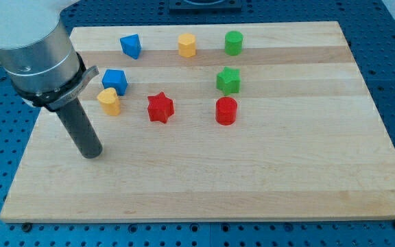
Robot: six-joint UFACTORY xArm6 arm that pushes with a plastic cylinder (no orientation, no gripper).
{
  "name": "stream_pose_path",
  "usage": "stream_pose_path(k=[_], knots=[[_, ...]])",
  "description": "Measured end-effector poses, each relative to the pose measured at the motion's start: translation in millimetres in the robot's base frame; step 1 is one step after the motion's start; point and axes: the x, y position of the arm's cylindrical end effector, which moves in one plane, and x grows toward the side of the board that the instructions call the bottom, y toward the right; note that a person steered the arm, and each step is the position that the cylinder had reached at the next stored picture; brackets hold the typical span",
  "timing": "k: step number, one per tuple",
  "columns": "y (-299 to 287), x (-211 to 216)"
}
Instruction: Move the red circle towards the green star
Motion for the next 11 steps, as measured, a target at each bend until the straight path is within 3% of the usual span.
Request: stream_pose_path(k=[1,2,3,4,6,8,9,10,11], knots=[[16,2],[74,19],[171,14],[221,-20],[277,-37],[145,-56],[180,-56],[172,-90],[103,-95]])
